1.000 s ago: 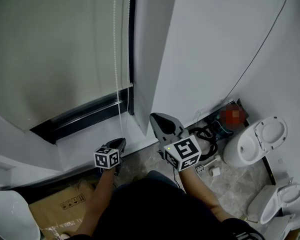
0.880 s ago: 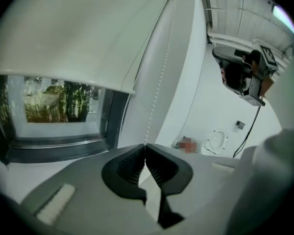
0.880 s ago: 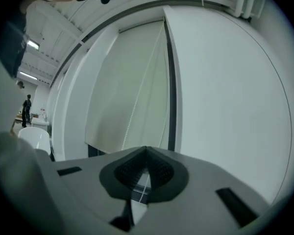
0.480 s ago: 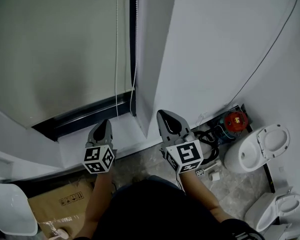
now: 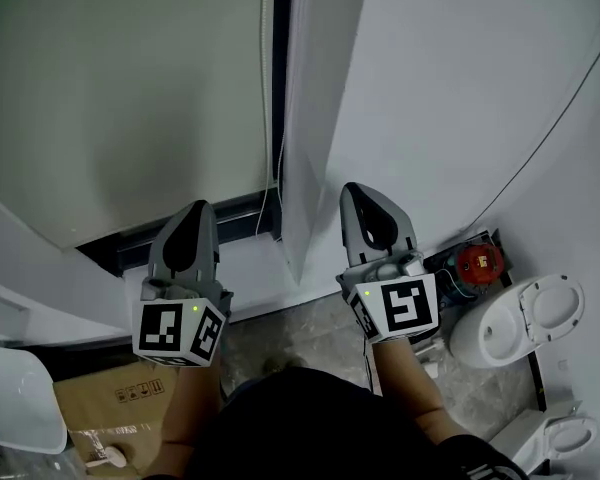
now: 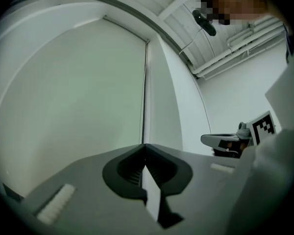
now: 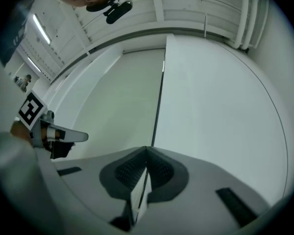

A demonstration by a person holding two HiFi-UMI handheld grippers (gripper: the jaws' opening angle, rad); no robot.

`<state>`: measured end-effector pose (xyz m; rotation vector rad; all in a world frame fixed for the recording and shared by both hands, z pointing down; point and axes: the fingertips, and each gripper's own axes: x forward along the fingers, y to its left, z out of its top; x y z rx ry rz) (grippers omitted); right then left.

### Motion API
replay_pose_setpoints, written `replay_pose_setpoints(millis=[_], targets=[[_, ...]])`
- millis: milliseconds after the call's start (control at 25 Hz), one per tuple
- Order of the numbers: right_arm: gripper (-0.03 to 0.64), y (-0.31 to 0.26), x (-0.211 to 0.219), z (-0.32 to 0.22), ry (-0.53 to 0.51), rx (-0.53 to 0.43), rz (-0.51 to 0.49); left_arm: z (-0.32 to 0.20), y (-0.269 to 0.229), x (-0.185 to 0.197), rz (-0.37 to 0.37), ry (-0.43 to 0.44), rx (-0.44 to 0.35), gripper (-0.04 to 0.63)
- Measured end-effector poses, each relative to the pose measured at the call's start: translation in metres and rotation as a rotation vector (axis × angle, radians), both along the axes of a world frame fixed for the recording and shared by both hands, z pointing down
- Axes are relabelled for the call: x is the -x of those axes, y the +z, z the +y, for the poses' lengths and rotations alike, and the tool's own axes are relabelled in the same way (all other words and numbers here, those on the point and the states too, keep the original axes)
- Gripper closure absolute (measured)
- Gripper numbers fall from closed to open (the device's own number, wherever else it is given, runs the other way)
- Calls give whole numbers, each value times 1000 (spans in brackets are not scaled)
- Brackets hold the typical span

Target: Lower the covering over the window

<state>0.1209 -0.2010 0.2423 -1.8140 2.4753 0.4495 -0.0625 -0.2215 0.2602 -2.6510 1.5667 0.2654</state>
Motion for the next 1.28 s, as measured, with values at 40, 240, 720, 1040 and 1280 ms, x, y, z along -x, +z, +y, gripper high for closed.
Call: replay_pose_setpoints(millis=[40,240,720,1040,1280], targets=[[604,-3,-1,0,-6,-5,-2,2,-3,-1,-2,-7,1,586],[604,-6,-12,9,-10,-4,-3,13,-6,-9,-4,-19,3,584],[604,15,-16,37,-48,14,-30,42,19,-29,-25,-19,23,584],[604,22,-9,39,-62,26,-49,50,24,-32,-26,-3,24,584],[604,22,-18,39,-53,20,-57,51,23,-43,-35,9,18,584]])
